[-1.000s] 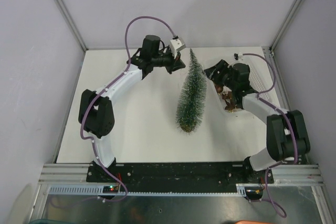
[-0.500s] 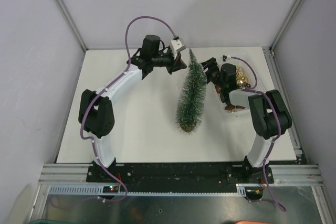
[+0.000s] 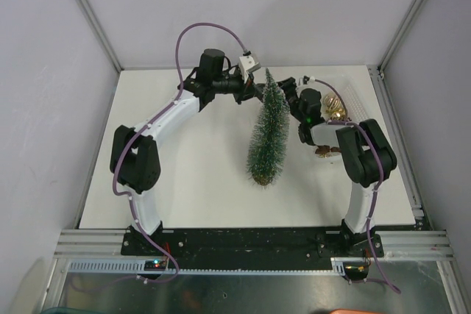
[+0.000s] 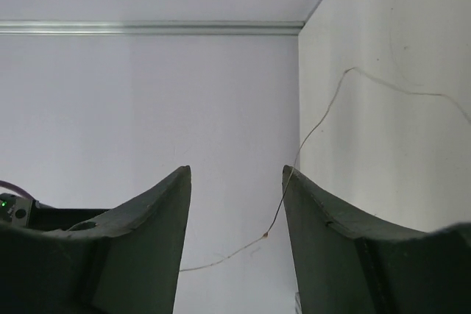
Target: Decorate the small christmas tree
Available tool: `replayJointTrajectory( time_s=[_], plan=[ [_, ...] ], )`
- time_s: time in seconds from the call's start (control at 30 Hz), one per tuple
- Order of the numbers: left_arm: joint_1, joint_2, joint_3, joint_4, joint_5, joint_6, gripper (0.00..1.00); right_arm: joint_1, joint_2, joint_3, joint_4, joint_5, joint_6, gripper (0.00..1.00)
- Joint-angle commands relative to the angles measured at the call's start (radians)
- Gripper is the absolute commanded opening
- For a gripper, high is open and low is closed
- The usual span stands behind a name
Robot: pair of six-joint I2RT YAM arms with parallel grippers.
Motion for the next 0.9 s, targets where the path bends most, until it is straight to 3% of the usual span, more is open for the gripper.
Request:
replayJointTrajectory(
  time_s=[0.0, 0.23, 0.5, 0.53, 0.57, 0.6, 0.63, 0.67, 0.73, 0.87],
  plan=[
    [-0.004, -0.036, 0.012, 0.039, 0.039, -0.024, 0.0, 0.026, 0.032, 0.064, 0.059, 0.036, 0.047, 0.54],
    [-0.003, -0.07, -0.022, 0.039, 0.037, -0.034, 0.0, 0.022, -0.006, 0.074, -0.036, 0.101, -0.061, 0.21],
    [0.008, -0.147, -0.104, 0.038, 0.007, -0.036, 0.03, -0.026, -0.115, 0.08, -0.205, 0.145, -0.234, 0.01],
    [0.011, -0.156, -0.115, 0.037, -0.005, -0.045, 0.08, -0.029, -0.14, 0.08, -0.227, 0.153, -0.259, 0.0],
    [0.016, -0.167, -0.127, 0.035, -0.016, -0.058, 0.23, -0.032, -0.162, 0.081, -0.252, 0.166, -0.294, 0.0],
    [0.021, -0.179, -0.143, 0.033, -0.025, -0.068, 0.42, -0.033, -0.191, 0.08, -0.274, 0.178, -0.336, 0.0],
    [0.029, -0.197, -0.158, 0.03, -0.03, -0.075, 0.67, -0.033, -0.222, 0.08, -0.299, 0.192, -0.367, 0.0],
    [0.036, -0.214, -0.179, 0.026, -0.033, -0.077, 0.83, -0.034, -0.247, 0.08, -0.323, 0.203, -0.406, 0.0],
    [0.056, -0.259, -0.226, 0.012, -0.036, -0.073, 0.96, -0.034, -0.298, 0.08, -0.38, 0.239, -0.48, 0.0],
    [0.107, -0.37, -0.335, -0.04, -0.036, -0.049, 0.99, -0.024, -0.386, 0.072, -0.496, 0.311, -0.637, 0.0]
  ],
)
